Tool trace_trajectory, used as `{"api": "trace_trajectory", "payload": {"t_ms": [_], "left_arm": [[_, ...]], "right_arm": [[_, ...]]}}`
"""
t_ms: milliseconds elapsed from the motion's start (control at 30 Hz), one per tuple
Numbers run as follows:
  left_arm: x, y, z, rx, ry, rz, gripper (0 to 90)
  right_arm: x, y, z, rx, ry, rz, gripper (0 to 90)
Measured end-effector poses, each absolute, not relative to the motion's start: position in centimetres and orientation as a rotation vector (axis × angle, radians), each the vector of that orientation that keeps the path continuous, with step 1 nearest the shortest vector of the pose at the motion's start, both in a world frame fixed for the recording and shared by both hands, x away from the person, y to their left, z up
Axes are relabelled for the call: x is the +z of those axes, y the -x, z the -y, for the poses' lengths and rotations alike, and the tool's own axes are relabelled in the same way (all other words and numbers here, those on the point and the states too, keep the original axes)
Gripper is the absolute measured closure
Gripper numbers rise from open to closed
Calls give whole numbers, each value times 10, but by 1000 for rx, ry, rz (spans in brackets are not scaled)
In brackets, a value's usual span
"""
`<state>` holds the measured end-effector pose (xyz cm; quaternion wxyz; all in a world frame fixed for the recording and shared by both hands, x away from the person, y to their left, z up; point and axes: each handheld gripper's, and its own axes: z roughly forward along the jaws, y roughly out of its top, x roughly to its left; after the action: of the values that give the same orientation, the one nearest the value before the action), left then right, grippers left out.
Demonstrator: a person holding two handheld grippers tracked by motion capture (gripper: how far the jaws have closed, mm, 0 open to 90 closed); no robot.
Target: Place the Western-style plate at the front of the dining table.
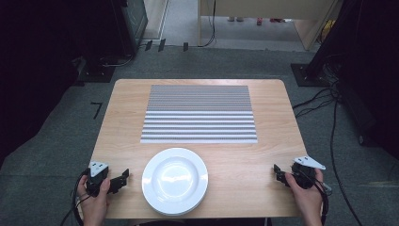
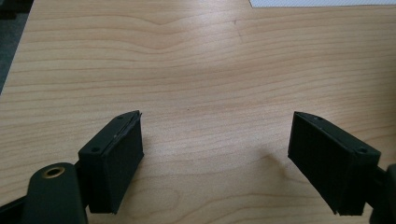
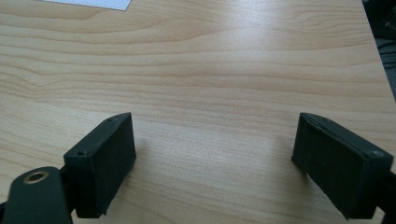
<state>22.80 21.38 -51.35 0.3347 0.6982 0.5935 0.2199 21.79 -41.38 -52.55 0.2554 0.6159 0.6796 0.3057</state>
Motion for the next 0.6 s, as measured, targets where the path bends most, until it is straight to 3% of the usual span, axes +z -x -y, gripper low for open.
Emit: {"api": "trace_trajectory", "payload": {"t_ms": [133, 267, 600], "left_arm": [[-510, -227, -213, 552, -1786, -1541, 180], [-502, -228, -208, 619, -1771, -1514, 180], [-493, -227, -202, 608, -1737, -1478, 180]], "right_arm": [[-526, -219, 413, 822, -1683, -1837, 108], [-524, -222, 413, 818, -1702, -1836, 139], [-497, -224, 414, 897, -1715, -1773, 139]]}}
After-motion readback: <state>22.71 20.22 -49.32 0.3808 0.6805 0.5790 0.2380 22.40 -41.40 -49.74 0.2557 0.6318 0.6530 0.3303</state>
